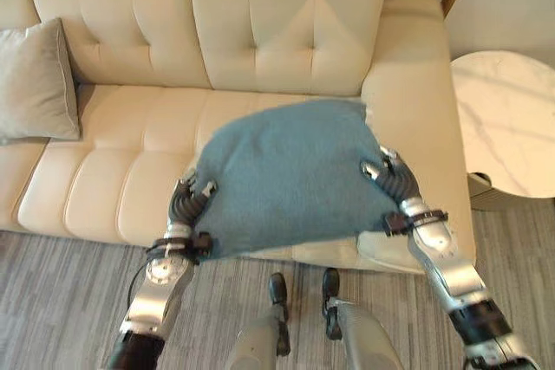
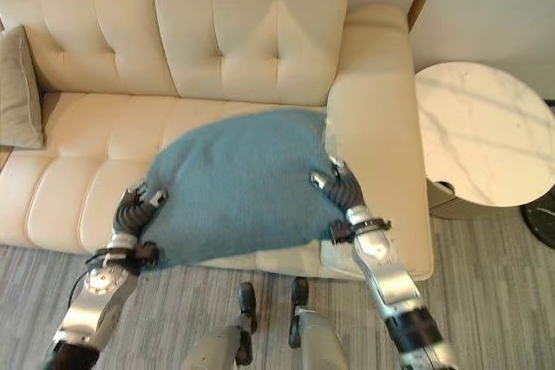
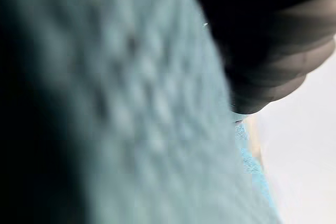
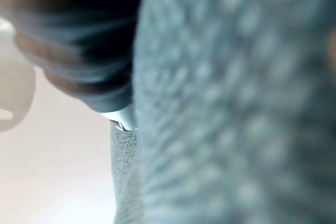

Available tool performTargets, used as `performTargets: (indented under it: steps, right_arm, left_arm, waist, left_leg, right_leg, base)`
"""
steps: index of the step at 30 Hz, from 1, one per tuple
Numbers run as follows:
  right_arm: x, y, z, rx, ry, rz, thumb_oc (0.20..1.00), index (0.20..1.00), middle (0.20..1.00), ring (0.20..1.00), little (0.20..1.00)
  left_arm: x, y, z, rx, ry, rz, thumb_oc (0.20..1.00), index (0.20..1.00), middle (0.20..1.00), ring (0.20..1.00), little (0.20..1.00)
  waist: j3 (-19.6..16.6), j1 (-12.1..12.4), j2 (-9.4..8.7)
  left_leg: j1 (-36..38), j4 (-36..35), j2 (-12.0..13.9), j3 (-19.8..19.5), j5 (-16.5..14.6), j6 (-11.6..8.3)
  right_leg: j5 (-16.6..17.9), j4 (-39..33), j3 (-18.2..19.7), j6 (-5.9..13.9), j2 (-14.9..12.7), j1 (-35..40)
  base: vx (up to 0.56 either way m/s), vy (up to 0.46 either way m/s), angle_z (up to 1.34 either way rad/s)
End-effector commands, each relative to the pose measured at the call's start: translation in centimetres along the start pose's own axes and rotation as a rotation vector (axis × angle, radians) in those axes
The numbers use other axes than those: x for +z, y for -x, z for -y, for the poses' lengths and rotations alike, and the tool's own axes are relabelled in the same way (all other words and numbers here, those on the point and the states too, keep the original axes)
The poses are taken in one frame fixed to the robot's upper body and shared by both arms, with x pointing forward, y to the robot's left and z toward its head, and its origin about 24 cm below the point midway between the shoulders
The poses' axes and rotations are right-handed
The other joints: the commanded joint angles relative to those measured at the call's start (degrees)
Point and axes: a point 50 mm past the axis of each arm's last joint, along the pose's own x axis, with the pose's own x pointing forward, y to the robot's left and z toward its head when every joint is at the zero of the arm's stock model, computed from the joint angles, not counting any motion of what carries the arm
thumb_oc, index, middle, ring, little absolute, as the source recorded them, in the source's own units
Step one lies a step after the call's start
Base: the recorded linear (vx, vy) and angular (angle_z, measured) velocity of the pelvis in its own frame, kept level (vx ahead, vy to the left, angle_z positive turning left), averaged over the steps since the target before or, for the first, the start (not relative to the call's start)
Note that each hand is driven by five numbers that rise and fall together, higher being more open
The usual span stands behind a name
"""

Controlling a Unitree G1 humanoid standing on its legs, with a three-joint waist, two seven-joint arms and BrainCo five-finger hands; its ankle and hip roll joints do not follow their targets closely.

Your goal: Pick up all the scattered cushions and arrange them neatly on the sofa.

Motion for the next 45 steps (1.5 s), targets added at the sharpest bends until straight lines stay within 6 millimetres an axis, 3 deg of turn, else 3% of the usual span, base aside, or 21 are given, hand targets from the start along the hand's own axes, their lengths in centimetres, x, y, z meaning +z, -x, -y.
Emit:
performTargets:
  steps: [1,2,3,5,6,7,9,10,12,13,14,15,18,23,25,28,33,37,41,44,45]
  right_arm:
    - [11.0,-5.0,-3.5,-0.018,-0.204,0.507,0.2,0.2,0.2,0.2,0.2]
    - [11.2,-5.1,-3.5,-0.019,-0.204,0.512,0.2,0.2,0.2,0.2,0.2]
    - [14.6,-7.3,-4.2,-0.054,-0.189,0.592,0.2,0.2,0.2,0.2,0.2]
    - [17.9,-9.0,-4.5,-0.106,-0.165,0.66,0.2,0.2,0.2,0.2,0.2]
    - [18.1,-9.1,-4.4,-0.109,-0.166,0.667,0.2,0.2,0.2,0.2,0.2]
    - [22.1,-10.4,-4.8,-0.164,-0.12,0.748,0.2,0.2,0.2,0.2,0.2]
    - [25.3,-11.1,-4.3,-0.226,-0.056,0.814,0.2,0.2,0.2,0.2,0.2]
    - [25.4,-11.1,-4.3,-0.227,-0.057,0.815,0.2,0.2,0.2,0.2,0.2]
    - [28.9,-11.1,-3.4,-0.3,-0.004,0.892,0.2,0.2,0.2,0.2,0.2]
    - [30.1,-11.1,-2.8,-0.344,0.03,0.919,0.2,0.2,0.2,0.2,0.2]
    - [31.1,-11.3,-1.9,-0.393,0.081,0.923,0.282,0.282,0.282,0.282,0.282]
    - [31.4,-11.5,-1.3,-0.404,0.112,0.915,1.0,1.0,1.0,1.0,1.0]
    - [30.8,-12.0,-0.5,-0.409,0.166,0.866,1.0,1.0,1.0,1.0,1.0]
    - [23.2,-14.0,-0.9,-0.237,0.247,0.584,1.0,1.0,1.0,1.0,1.0]
    - [19.2,-14.0,-1.2,-0.161,0.209,0.467,1.0,1.0,1.0,1.0,1.0]
    - [15.8,-13.8,-0.4,-0.151,0.201,0.363,1.0,1.0,1.0,1.0,1.0]
    - [14.0,-13.0,1.5,-0.171,0.234,0.317,1.0,1.0,1.0,1.0,1.0]
    - [13.4,-11.9,3.6,-0.206,0.271,0.323,1.0,1.0,1.0,1.0,1.0]
    - [11.9,-9.2,5.5,-0.202,0.334,0.336,1.0,1.0,1.0,1.0,1.0]
    - [8.7,-5.6,6.1,-0.163,0.365,0.292,1.0,1.0,1.0,1.0,1.0]
    - [8.6,-5.5,6.0,-0.162,0.365,0.289,1.0,1.0,1.0,1.0,1.0]
  left_arm:
    - [9.6,-5.2,1.2,0.021,-0.03,0.437,0.2,0.2,0.2,0.2,0.2]
    - [9.7,-5.3,1.2,0.021,-0.029,0.441,0.2,0.2,0.2,0.2,0.2]
    - [13.5,-8.0,1.8,0.063,-0.049,0.53,0.2,0.2,0.2,0.2,0.2]
    - [18.2,-9.9,2.0,0.109,-0.071,0.63,0.2,0.2,0.2,0.2,0.2]
    - [18.5,-10.0,2.1,0.107,-0.071,0.638,0.2,0.2,0.2,0.2,0.2]
    - [23.6,-11.4,2.2,0.152,-0.112,0.731,0.2,0.2,0.2,0.2,0.2]
    - [27.5,-11.8,1.7,0.204,-0.116,0.798,0.2,0.2,0.2,0.2,0.2]
    - [27.5,-11.8,1.7,0.203,-0.116,0.799,0.2,0.2,0.2,0.2,0.2]
    - [31.2,-11.7,1.0,0.248,-0.14,0.857,0.2,0.2,0.2,0.2,0.2]
    - [32.5,-11.8,0.5,0.275,-0.163,0.858,0.341,0.341,0.341,0.341,0.341]
    - [33.7,-12.3,-0.2,0.306,-0.187,0.816,1.0,1.0,1.0,1.0,1.0]
    - [34.6,-12.4,-0.3,0.308,-0.205,0.802,1.0,1.0,1.0,1.0,1.0]
    - [35.0,-12.6,-1.1,0.323,-0.222,0.77,1.0,1.0,1.0,1.0,1.0]
    - [30.2,-14.2,-4.1,0.329,-0.358,0.568,1.0,1.0,1.0,1.0,1.0]
    - [26.1,-14.7,-6.6,0.354,-0.379,0.431,1.0,1.0,1.0,1.0,1.0]
    - [21.8,-14.4,-9.5,0.399,-0.346,0.306,1.0,1.0,1.0,1.0,1.0]
    - [16.5,-13.2,-11.8,0.434,-0.298,0.204,1.0,1.0,1.0,1.0,1.0]
    - [15.0,-12.1,-11.2,0.388,-0.261,0.258,1.0,1.0,1.0,1.0,1.0]
    - [13.2,-9.9,-9.6,0.287,-0.16,0.344,1.0,1.0,1.0,1.0,1.0]
    - [9.5,-7.2,-9.4,0.244,-0.112,0.292,1.0,1.0,1.0,1.0,1.0]
    - [9.4,-7.2,-9.4,0.244,-0.113,0.289,1.0,1.0,1.0,1.0,1.0]
  waist:
    - [-0.1,1.0,-0.74]
    - [0.0,1.1,-0.82]
    - [0.5,1.5,-0.37]
    - [0.8,1.8,0.06]
    - [1.2,2.0,-0.08]
    - [1.6,2.5,0.35]
    - [2.2,2.9,0.39]
    - [2.2,3.0,0.36]
    - [3.1,3.5,0.6]
    - [3.5,3.8,0.91]
    - [4.2,4.0,1.42]
    - [4.7,4.3,1.51]
    - [5.7,4.9,1.95]
    - [7.8,4.9,2.23]
    - [8.9,4.5,1.63]
    - [10.2,4.1,0.87]
    - [11.5,3.4,-0.68]
    - [11.4,3.3,-1.39]
    - [10.1,3.3,-2.14]
    - [8.0,2.9,-3.04]
    - [7.8,2.9,-3.09]
  left_leg:
    - [1.7,0.2,-1.8,1.6,-6.0,-2.72]
    - [1.4,0.2,-1.9,1.6,-5.8,-2.71]
    - [-0.1,-0.5,-1.9,0.9,-4.8,-2.87]
    - [-1.2,-1.5,-2.0,0.2,-3.9,-3.14]
    - [-1.2,-1.5,-2.0,0.2,-3.9,-3.14]
    - [-2.6,-2.6,-2.0,-0.7,-2.8,-3.4]
    - [-3.3,-3.5,-2.1,-1.2,-1.9,-3.62]
    - [-3.3,-3.5,-2.1,-1.2,-1.9,-3.62]
    - [-4.2,-4.3,-2.3,-1.8,-1.1,-3.83]
    - [-4.8,-4.7,-2.4,-2.0,-0.5,-4.02]
    - [-5.8,-5.0,-2.6,-2.6,0.1,-4.13]
    - [-6.3,-5.1,-2.7,-3.0,0.4,-4.17]
    - [-7.3,-5.2,-2.9,-3.6,0.9,-4.22]
    - [-9.4,-5.4,-3.0,-3.9,1.9,-4.35]
    - [-9.9,-5.5,-2.8,-3.1,1.9,-4.45]
    - [-10.3,-5.4,-2.5,-2.4,1.9,-4.58]
    - [-10.2,-5.3,-2.2,-1.9,2.0,-4.74]
    - [-8.5,-5.1,-2.2,-1.8,1.6,-4.65]
    - [-4.8,-5.0,-2.3,-1.7,0.5,-4.42]
    - [-1.5,-4.8,-2.3,-1.4,-0.7,-3.96]
    - [-1.7,-4.9,-2.3,-1.4,-0.5,-3.94]
  right_leg:
    - [-1.9,-4.0,4.2,7.9,-2.7,0.9]
    - [-1.5,-4.2,4.3,7.87,-2.7,0.7]
    - [-1.2,-4.0,4.6,8.17,-2.4,-1.0]
    - [-0.8,-4.2,4.7,8.56,-2.2,-2.3]
    - [-0.8,-4.1,4.7,8.56,-2.3,-2.3]
    - [-0.5,-4.1,4.6,8.91,-2.3,-3.8]
    - [-0.1,-4.1,4.4,9.29,-2.3,-4.9]
    - [-0.1,-4.1,4.4,9.29,-2.3,-4.9]
    - [0.1,-4.4,4.4,9.59,-2.4,-5.8]
    - [0.3,-4.5,4.0,9.69,-2.5,-6.4]
    - [0.6,-4.8,3.9,9.77,-2.6,-7.2]
    - [0.7,-5.0,3.6,9.71,-2.6,-7.5]
    - [1.1,-5.2,3.4,9.74,-2.7,-8.3]
    - [1.7,-5.3,3.3,9.4,-2.4,-10.1]
    - [2.5,-6.2,3.7,9.49,-2.1,-10.4]
    - [3.5,-7.1,4.0,9.73,-1.9,-10.8]
    - [4.2,-7.9,4.2,9.74,-1.8,-10.6]
    - [4.2,-8.2,4.3,9.55,-1.9,-8.7]
    - [3.9,-8.9,3.7,9.59,-2.3,-4.5]
    - [3.4,-9.4,3.5,9.63,-2.5,-0.9]
    - [3.7,-9.6,3.5,9.62,-2.5,-1.0]
  base:
    - [-0.08,0.005,-0.05]
    - [-0.07,-0.005,-0.04]
    - [-0.05,-0.011,0.0]
    - [-0.02,-0.003,0.01]
    - [-0.03,-0.014,0.03]
    - [-0.03,-0.023,0.03]
    - [-0.01,-0.021,0.1]
    - [-0.01,-0.006,0.11]
    - [-0.01,-0.002,0.03]
    - [-0.03,-0.016,0.07]
    - [-0.03,-0.019,0.13]
    - [-0.04,-0.031,0.17]
    - [-0.03,-0.036,0.12]
    - [-0.03,-0.008,0.05]
    - [-0.05,0.015,-0.04]
    - [-0.05,0.034,0.42]
    - [-0.05,0.019,-0.14]
    - [-0.05,0.018,0.02]
    - [0.0,-0.004,0.04]
    - [0.03,0.003,0.02]
    - [0.07,0.002,-0.03]
